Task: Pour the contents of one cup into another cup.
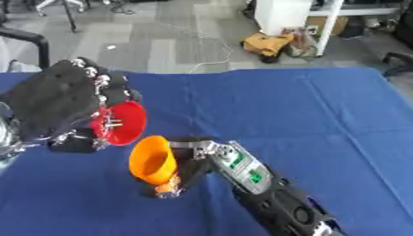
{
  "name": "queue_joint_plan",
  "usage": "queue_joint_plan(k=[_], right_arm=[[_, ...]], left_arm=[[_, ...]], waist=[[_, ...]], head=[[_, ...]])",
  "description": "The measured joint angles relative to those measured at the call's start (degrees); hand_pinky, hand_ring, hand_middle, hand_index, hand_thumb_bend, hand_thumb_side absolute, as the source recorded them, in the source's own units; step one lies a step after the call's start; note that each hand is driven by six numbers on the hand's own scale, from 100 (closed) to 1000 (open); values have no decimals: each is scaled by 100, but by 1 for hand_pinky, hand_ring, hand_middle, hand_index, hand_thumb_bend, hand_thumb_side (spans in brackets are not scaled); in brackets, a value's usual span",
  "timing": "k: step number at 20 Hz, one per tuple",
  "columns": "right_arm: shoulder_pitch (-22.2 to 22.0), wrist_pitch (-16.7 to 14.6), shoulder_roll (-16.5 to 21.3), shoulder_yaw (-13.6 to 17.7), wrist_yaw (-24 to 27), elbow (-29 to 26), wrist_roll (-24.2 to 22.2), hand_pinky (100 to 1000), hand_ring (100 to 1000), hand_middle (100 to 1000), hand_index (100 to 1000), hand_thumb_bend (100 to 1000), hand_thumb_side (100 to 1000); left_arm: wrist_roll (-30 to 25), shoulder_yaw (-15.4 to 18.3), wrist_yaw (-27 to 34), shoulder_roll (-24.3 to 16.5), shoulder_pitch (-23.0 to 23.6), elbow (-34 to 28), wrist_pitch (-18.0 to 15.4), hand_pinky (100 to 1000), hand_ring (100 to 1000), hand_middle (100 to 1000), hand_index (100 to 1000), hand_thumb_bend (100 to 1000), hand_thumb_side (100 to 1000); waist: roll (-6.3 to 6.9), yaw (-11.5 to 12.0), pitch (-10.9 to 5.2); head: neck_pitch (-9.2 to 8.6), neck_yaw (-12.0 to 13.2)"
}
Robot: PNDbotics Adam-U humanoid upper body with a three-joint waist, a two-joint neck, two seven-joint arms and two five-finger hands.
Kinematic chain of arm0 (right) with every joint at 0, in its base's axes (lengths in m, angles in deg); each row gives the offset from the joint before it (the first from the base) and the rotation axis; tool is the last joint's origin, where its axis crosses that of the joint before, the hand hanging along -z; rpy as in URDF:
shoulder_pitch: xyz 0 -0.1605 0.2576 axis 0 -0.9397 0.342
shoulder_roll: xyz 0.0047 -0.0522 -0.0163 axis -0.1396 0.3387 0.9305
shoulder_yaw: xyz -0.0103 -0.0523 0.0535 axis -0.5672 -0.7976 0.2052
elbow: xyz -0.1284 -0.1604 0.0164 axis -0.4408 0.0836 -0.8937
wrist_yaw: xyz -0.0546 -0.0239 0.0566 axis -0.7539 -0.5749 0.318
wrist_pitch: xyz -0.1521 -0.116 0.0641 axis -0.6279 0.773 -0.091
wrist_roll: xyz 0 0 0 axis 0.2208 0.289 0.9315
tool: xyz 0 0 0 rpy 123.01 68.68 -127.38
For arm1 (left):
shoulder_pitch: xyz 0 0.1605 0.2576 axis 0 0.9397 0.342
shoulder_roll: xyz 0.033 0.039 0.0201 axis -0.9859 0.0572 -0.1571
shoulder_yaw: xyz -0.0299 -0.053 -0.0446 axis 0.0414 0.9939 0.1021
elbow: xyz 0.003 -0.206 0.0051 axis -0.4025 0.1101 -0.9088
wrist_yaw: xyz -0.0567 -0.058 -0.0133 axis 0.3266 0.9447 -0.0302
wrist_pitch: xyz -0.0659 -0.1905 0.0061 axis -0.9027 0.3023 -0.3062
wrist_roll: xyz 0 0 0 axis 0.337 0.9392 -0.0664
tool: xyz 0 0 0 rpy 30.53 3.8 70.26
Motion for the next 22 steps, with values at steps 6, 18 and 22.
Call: queue_joint_plan(k=[6,18,22], right_arm=[[-1,14,-4,27,2,3,-14,329,534,267,467,107,100],[-29,65,-48,32,44,37,-61,329,534,268,468,110,100],[-32,86,-49,34,50,42,-62,328,534,268,468,108,100]], left_arm=[[-58,-1,-83,2,-12,-16,-3,287,319,319,701,454,100],[-108,-30,-229,35,-45,-34,-18,288,316,314,699,459,100],[-121,-42,-287,50,-49,-34,-54,292,317,313,698,465,100]], waist=[[2,-12,1],[5,-29,5],[6,-30,5]], head=[[0,-2],[0,-24],[0,-29]])
